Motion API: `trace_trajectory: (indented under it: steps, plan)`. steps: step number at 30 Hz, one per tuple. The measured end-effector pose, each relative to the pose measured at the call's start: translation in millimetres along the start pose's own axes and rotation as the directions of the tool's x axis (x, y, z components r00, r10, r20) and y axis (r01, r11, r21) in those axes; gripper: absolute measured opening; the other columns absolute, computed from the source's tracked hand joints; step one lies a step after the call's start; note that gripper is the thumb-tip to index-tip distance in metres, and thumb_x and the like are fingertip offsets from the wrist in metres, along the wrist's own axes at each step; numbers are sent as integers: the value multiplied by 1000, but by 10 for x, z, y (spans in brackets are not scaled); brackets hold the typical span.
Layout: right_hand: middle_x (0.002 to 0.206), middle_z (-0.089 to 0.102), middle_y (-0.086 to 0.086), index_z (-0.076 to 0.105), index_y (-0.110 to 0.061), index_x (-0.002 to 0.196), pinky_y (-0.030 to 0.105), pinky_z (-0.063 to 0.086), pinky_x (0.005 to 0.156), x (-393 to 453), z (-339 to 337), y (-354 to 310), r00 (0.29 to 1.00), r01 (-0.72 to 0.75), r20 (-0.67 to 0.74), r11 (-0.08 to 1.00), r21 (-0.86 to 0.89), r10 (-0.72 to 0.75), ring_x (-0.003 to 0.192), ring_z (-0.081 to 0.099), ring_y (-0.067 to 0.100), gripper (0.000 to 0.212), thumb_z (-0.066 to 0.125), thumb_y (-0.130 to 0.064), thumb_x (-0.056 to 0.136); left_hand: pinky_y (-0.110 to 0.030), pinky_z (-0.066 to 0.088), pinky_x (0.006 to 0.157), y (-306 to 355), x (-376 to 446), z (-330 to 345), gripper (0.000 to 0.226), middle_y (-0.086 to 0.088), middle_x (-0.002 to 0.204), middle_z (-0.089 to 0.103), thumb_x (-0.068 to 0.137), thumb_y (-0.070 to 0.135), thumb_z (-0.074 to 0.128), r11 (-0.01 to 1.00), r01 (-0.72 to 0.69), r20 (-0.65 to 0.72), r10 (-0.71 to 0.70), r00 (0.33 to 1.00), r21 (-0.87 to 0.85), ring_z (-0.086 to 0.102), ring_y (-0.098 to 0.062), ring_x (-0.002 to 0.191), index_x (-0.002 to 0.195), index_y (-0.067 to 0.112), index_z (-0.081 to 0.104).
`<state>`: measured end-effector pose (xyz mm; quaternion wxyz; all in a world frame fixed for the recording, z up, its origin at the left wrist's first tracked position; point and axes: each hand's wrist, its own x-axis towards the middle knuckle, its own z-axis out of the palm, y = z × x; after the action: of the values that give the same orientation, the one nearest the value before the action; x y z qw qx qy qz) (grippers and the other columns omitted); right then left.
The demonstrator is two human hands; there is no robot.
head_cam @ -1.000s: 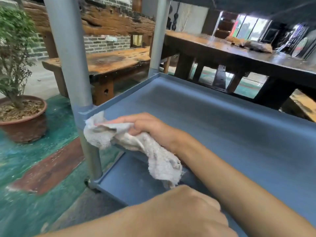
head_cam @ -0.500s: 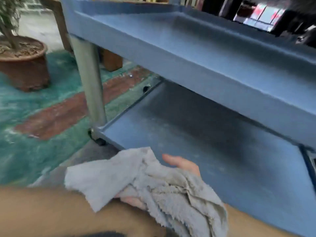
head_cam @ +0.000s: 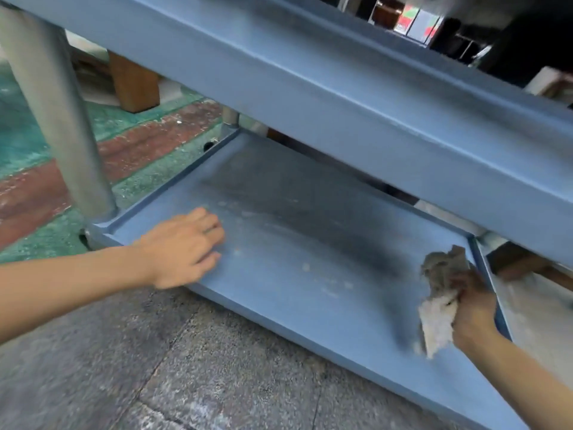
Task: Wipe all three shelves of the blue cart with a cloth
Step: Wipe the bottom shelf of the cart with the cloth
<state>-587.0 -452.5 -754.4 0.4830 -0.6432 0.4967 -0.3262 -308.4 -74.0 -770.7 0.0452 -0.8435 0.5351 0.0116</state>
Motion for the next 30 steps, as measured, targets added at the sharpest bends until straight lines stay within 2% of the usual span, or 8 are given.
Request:
trace_trajectory:
  steps: [3, 5, 8, 10, 13, 20, 24, 30]
  plan:
    - [69, 74, -4, 73, -24, 93, 24, 52, 51, -61, 65, 147, 996, 81, -11, 988, -135, -83, 63, 67, 25, 32, 50, -45, 103, -37, 37, 107, -411, 127, 115, 85, -6, 140, 42, 80, 60, -3, 987, 145, 23, -147, 989, 71, 37, -24, 128, 133, 15, 46]
    - [115, 76, 8, 65, -37, 128, 38, 54, 80, -60, 129, 403, 995, 84, 86, 892, -444, -50, 103, 70, 38, 36, 46, -53, 102, -38, 30, 114, -610, 182, 249, 82, -10, 147, 38, 88, 60, 2, 965, 246, 49, -252, 967, 94, 32, -27, 136, 141, 10, 41]
    - [169, 22, -2, 27, -29, 161, 40, 24, 121, -91, 269, 753, 974, 170, 225, 755, -633, -31, 157, 19, 20, 57, 42, -38, 107, -40, 18, 121, -818, 268, 471, 75, -16, 158, 25, 99, 55, 18, 907, 420, 73, -420, 904, 18, 20, -31, 147, 154, 6, 23]
    - [172, 12, -1, 25, -27, 162, 40, 13, 126, 5, 422, 793, 974, 190, 220, 705, -683, -50, 159, 4, 16, 58, 40, -37, 107, -41, 17, 121, -874, 351, 537, 79, -16, 162, 17, 99, 57, 22, 828, 532, 126, -517, 847, -177, 17, -33, 149, 157, 5, 11]
    - [168, 23, 12, 29, -21, 160, 43, 11, 127, 296, 694, 788, 990, 130, 137, 663, -737, -42, 157, 11, 28, 58, 39, -36, 105, -44, 28, 116, -951, 463, 559, 86, -12, 164, 16, 96, 65, 25, 680, 608, 160, -603, 782, -409, 27, -33, 148, 159, 11, 5]
    - [159, 37, 12, 31, -26, 154, 52, 32, 116, 1186, 1479, 485, 992, 119, 113, 672, -731, -53, 143, 39, 39, 59, 34, -53, 101, -45, 42, 94, -951, 535, 567, 83, -2, 142, 49, 83, 84, 23, 521, 609, 27, -746, 665, -598, 54, -31, 124, 141, 28, 43]
    - [141, 55, 20, 49, -10, 143, 52, 43, 109, 1562, 2355, 29, 982, 165, 182, 708, -686, -52, 127, 54, 39, 55, 50, -45, 101, -42, 36, 91, -1063, 553, 444, 67, 1, 137, 59, 87, 78, 31, 347, 515, 114, -734, 669, -784, 54, -27, 124, 123, 31, 61]
    - [164, 30, 15, 32, -14, 159, 53, 27, 120, 1376, 3903, -516, 922, 276, 385, 753, -597, -33, 148, 33, 39, 90, 47, -70, 90, -41, 36, 106, -1171, 510, 363, 82, 9, 145, 55, 59, 94, 23, 74, 462, 293, -684, 669, -884, 51, -27, 132, 123, 57, 61]
